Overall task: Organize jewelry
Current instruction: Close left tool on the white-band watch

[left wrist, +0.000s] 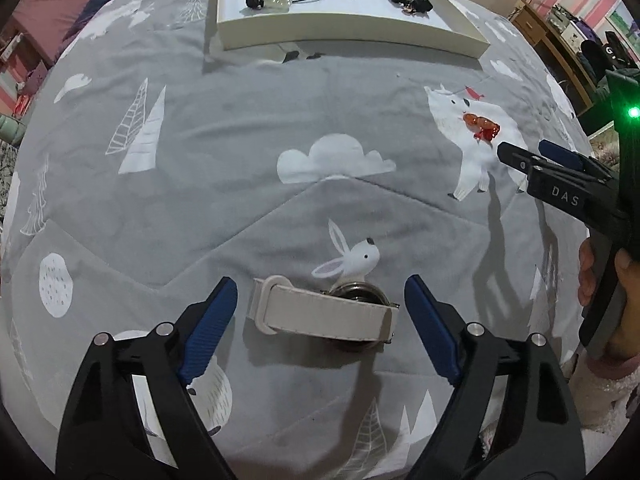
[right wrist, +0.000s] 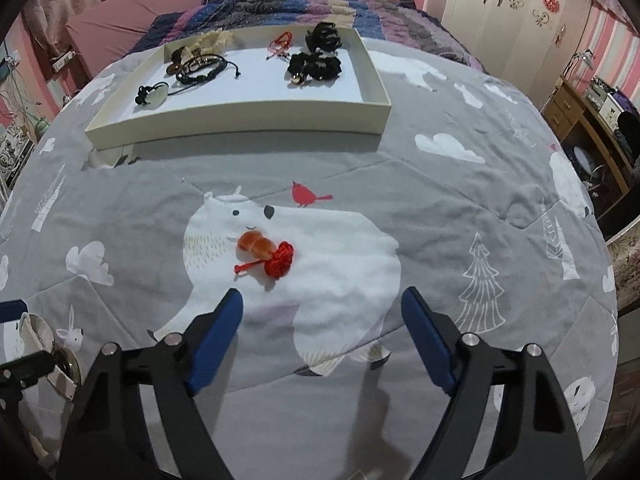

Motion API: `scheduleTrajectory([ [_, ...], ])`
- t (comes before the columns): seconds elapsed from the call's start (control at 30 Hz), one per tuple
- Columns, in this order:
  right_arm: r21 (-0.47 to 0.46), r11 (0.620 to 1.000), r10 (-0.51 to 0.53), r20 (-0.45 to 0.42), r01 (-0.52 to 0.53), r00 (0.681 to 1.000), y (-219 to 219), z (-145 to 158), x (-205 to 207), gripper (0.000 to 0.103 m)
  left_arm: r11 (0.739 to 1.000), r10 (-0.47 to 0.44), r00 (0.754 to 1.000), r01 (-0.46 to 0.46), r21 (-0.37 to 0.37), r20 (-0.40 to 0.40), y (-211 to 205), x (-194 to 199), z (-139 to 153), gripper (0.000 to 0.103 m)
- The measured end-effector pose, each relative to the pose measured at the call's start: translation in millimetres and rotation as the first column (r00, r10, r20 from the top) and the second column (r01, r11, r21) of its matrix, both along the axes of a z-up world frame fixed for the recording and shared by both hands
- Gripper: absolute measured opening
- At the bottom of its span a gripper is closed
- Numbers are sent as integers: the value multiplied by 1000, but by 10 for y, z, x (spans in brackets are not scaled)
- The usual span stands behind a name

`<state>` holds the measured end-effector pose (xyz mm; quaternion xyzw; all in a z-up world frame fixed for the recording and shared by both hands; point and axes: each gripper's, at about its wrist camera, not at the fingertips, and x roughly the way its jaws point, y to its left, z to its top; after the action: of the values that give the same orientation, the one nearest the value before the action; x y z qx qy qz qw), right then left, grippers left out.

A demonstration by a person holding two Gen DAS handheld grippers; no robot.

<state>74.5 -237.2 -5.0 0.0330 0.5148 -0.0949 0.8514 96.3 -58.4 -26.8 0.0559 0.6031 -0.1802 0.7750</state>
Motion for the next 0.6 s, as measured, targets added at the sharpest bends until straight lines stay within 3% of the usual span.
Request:
scheduleTrajectory([
  [0.27, 33, 999, 6, -19, -6, 1000, 11, -108, 78, 82, 1000, 21, 998, -22, -19, -59, 58, 32, -92, 72],
  [0.6, 36, 999, 5, -19, -4, 1000, -13, -122, 105, 82, 999, 35, 997, -36, -14, -69, 101, -18, -102, 66],
])
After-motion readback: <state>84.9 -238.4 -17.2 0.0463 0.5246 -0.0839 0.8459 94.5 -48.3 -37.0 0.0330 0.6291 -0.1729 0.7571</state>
